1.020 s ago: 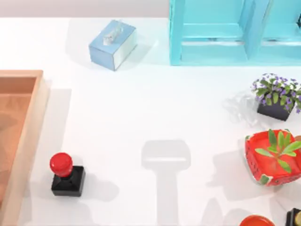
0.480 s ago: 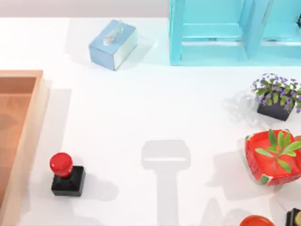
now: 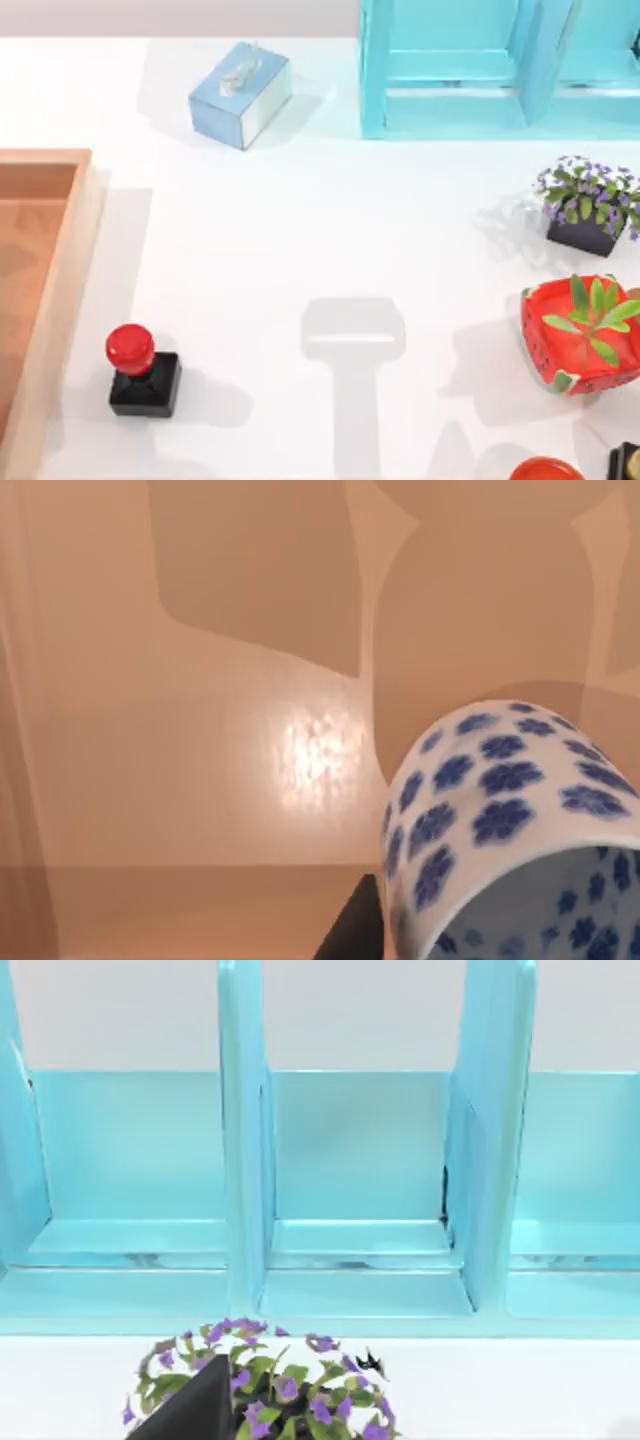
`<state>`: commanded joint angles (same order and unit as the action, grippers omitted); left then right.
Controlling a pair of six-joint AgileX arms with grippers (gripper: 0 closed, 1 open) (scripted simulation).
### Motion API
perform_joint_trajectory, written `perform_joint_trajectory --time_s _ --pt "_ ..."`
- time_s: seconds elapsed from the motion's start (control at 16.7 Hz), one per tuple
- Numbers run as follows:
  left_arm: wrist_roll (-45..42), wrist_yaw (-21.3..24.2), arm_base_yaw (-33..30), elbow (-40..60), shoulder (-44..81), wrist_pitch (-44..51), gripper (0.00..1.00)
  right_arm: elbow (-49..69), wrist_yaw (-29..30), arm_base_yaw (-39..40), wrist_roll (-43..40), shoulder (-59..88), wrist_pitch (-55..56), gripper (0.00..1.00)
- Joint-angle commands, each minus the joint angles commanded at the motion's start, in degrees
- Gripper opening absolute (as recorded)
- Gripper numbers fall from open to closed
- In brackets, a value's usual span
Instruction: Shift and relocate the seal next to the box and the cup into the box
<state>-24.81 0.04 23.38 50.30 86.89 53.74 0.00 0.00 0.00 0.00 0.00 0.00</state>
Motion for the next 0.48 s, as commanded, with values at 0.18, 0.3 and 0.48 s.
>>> perform_joint_trajectory --time_s 0.18,0.3,0.48 --pt "0.00 0.00 0.00 0.00 0.00 0.00 0.98 0.00 0.00 0.00 0.00 0.00 0.00 1.00" --pt "0.00 0.00 0.00 0.00 0.00 0.00 1.00 0.00 0.00 0.00 0.00 0.00 0.00 1.00" --pt "0.00 0.00 0.00 0.00 0.00 0.00 1.00 0.00 0.00 0.00 0.00 0.00 0.00 1.00"
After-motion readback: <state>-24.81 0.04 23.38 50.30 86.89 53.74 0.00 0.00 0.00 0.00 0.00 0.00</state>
